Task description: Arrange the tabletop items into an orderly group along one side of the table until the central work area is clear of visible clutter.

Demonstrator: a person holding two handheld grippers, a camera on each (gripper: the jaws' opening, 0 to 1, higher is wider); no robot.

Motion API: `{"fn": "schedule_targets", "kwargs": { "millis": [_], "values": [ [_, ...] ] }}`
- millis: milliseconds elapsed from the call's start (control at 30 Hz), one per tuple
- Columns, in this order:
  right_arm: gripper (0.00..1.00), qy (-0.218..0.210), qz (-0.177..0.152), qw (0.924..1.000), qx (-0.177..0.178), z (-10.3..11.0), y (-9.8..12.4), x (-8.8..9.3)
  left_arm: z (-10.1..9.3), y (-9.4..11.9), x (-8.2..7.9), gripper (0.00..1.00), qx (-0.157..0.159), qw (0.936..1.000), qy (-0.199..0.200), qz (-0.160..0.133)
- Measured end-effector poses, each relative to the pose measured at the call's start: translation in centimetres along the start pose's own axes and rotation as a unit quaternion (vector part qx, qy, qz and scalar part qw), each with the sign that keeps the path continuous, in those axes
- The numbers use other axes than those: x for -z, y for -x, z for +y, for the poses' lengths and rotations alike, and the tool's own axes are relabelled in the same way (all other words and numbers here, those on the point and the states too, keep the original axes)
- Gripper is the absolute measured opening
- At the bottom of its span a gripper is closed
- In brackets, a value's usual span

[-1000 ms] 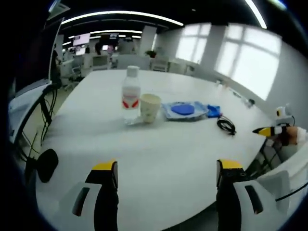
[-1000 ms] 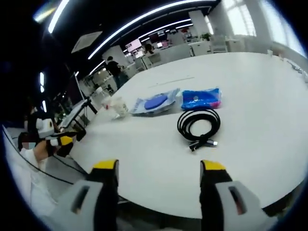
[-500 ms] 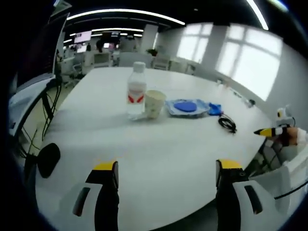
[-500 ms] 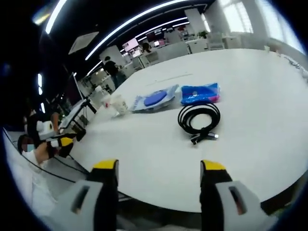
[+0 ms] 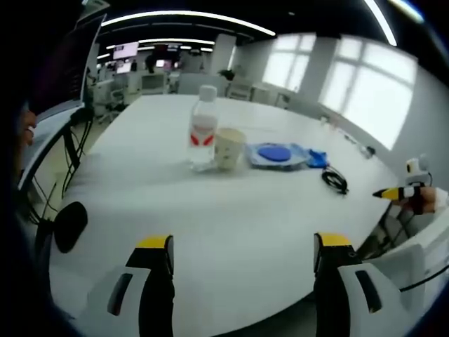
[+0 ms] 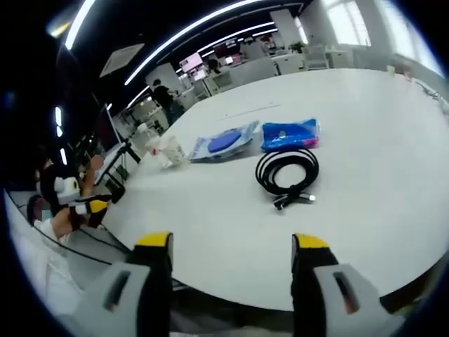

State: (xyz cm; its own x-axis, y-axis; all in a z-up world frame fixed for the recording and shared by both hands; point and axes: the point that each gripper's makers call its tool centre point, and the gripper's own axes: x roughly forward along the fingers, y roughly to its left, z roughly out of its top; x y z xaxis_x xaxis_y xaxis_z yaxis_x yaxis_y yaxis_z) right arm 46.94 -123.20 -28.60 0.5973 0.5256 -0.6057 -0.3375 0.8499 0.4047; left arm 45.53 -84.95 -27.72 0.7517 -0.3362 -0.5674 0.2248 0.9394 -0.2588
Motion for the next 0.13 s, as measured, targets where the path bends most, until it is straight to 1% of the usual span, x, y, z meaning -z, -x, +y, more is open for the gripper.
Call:
{"fn": "schedule_targets", "kwargs": {
  "millis": [133],
  "values": [
    [0.67, -0.005, 0.0, 1.0, -0.002, -0.07, -0.15, 0.3, -0.1, 0.14, 0.2, 0.78, 0.0, 1.0, -0.001, 0.002]
  ]
}}
